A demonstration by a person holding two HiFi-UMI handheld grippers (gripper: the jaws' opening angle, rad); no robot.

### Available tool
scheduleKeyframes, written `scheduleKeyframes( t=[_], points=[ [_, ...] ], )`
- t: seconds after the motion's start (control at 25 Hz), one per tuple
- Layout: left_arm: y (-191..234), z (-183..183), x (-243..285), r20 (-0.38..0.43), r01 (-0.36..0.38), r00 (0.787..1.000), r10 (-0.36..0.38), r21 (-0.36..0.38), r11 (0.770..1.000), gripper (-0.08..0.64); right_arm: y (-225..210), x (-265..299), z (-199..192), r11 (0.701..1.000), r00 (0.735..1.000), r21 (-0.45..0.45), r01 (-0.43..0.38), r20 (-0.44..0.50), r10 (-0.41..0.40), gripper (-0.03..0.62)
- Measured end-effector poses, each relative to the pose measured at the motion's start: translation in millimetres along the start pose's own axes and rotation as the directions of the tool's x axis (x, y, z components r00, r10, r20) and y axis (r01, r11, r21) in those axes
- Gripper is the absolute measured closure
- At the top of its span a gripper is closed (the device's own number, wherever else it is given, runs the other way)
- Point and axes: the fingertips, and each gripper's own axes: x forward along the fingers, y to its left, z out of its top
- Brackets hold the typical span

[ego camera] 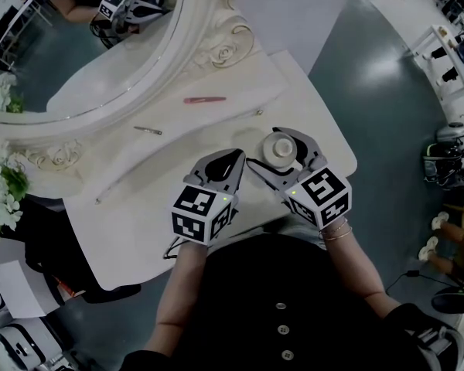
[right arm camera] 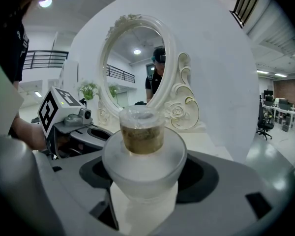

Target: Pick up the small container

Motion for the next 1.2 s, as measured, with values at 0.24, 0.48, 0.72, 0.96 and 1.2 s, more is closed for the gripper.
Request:
scheduleKeyframes(
  t=[0.24, 0.48, 0.72, 0.96, 1.2],
  points=[
    [0, 1, 0, 0.002, -0.002, 1.0, 0.002, 0.005, 1.0, 0.546, -4, -2, -1, 1.0, 1.0, 0.007, 0.011, 0.004, -0.011, 0.252],
    [0, 1, -1, 0.002, -0.003, 1.0, 0.003, 0.005, 1.0, 0.546, -4, -4, 0, 1.0, 1.0, 0.006, 0.013, 0.007, -0.013, 0.252],
    [-2, 0, 0, 0.004, 0.004, 1.0, -0.004, -0.003, 1.0, 0.546, 1, -4, -2, 1.0, 1.0, 0.002, -0.005, 0.0, 0.005, 0.252],
    [0, -2, -1, 0.0, -0.005, 1.0, 0.005, -0.007, 1.0, 0.546, 5, -4, -1, 1.0, 1.0, -0.012, -0.012, -0.001, 0.012, 0.252],
    [1, -3, -2, 0.001, -0.009, 1.0, 0.009, -0.009, 1.0, 0.546, 7, -3, 1, 1.0, 1.0, -0.018, -0.017, 0.002, 0.017, 0.252]
  ],
)
